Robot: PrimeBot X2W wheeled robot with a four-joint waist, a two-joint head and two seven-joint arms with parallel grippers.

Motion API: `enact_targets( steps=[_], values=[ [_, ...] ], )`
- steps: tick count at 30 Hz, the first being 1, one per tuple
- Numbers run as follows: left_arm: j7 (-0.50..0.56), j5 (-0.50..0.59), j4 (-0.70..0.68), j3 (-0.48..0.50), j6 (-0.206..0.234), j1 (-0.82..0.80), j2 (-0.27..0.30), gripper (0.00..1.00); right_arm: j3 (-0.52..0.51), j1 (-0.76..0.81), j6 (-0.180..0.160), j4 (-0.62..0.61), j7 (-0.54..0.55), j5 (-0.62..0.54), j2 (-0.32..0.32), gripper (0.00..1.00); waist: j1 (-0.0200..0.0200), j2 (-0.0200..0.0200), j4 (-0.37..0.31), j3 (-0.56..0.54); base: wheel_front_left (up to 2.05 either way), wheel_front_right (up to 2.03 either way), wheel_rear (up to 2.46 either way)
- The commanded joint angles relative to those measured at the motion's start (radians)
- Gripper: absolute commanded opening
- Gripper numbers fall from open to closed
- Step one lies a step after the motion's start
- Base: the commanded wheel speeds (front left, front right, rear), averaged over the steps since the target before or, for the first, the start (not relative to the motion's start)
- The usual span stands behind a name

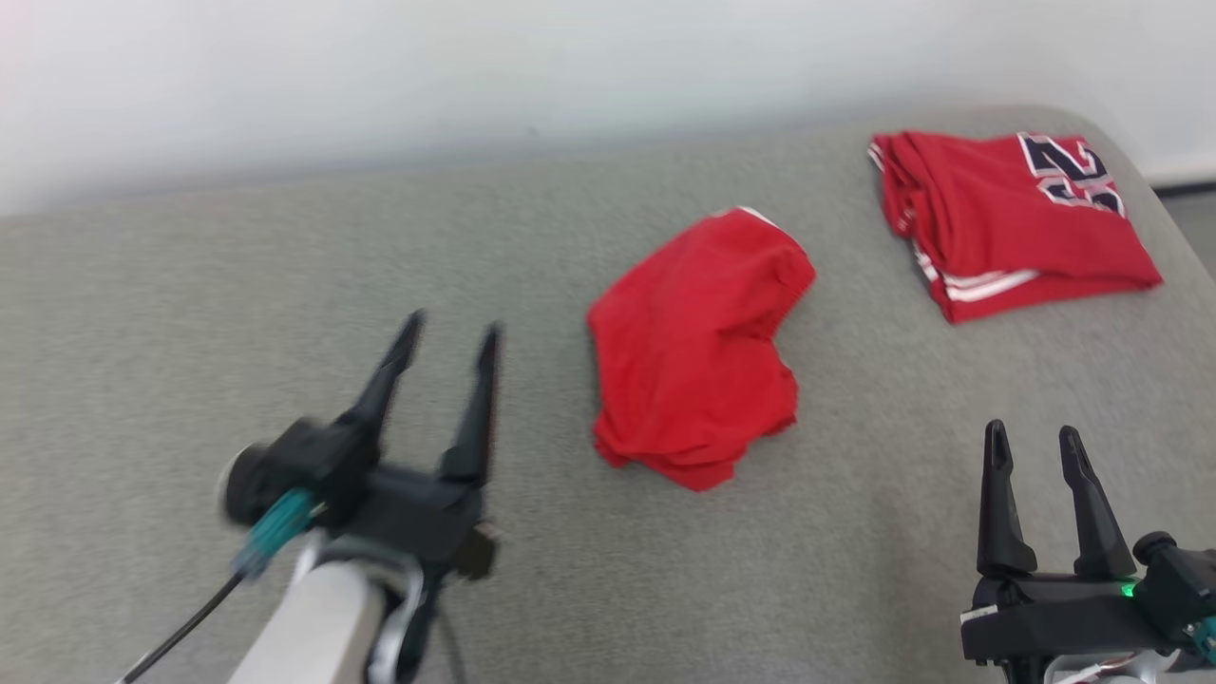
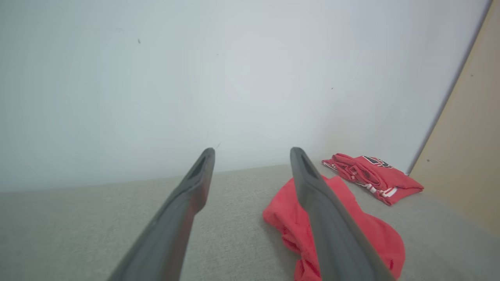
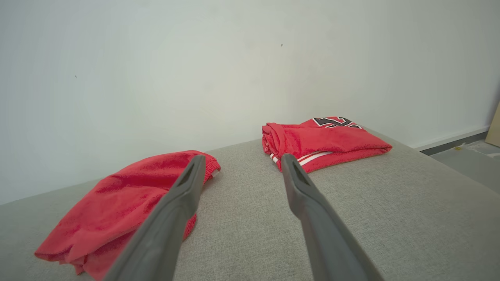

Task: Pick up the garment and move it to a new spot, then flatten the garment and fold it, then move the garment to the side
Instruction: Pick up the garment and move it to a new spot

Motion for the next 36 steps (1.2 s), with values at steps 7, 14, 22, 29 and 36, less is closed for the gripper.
enact_targets(
  steps=[7,14,22,29,36],
  values=[
    [-0.003,0.06,-0.093,0.154,0.025,0.188,0.059,1.0,0.0,0.036,-0.003,0.003,-0.001,-0.007,-0.021,1.0,0.0001,0.0001,0.109,-0.107,0.0,0.0,0.0],
    [-0.003,0.091,-0.127,0.249,0.031,0.349,0.087,1.0,0.0,0.071,-0.003,0.011,0.0,-0.001,-0.029,1.0,0.0001,0.0001,0.152,-0.148,0.0,0.0,0.0],
    [-0.003,0.091,-0.142,0.278,0.028,0.477,0.067,1.0,0.007,0.12,-0.003,0.017,0.004,0.004,-0.027,1.0,0.0001,0.0001,0.173,-0.171,0.0,0.0,0.0],
    [-0.003,0.11,-0.143,0.289,0.018,0.52,0.051,1.0,0.012,0.148,-0.003,0.02,0.01,0.004,-0.026,1.0,0.0001,0.0001,0.164,-0.178,0.0,0.0,0.0],
    [-0.003,0.131,-0.131,0.31,0.0,0.535,0.034,1.0,0.022,0.156,-0.003,0.029,0.013,0.005,-0.021,1.0,0.0001,0.0001,0.156,-0.18,0.0,0.0,0.0]
  ],
)
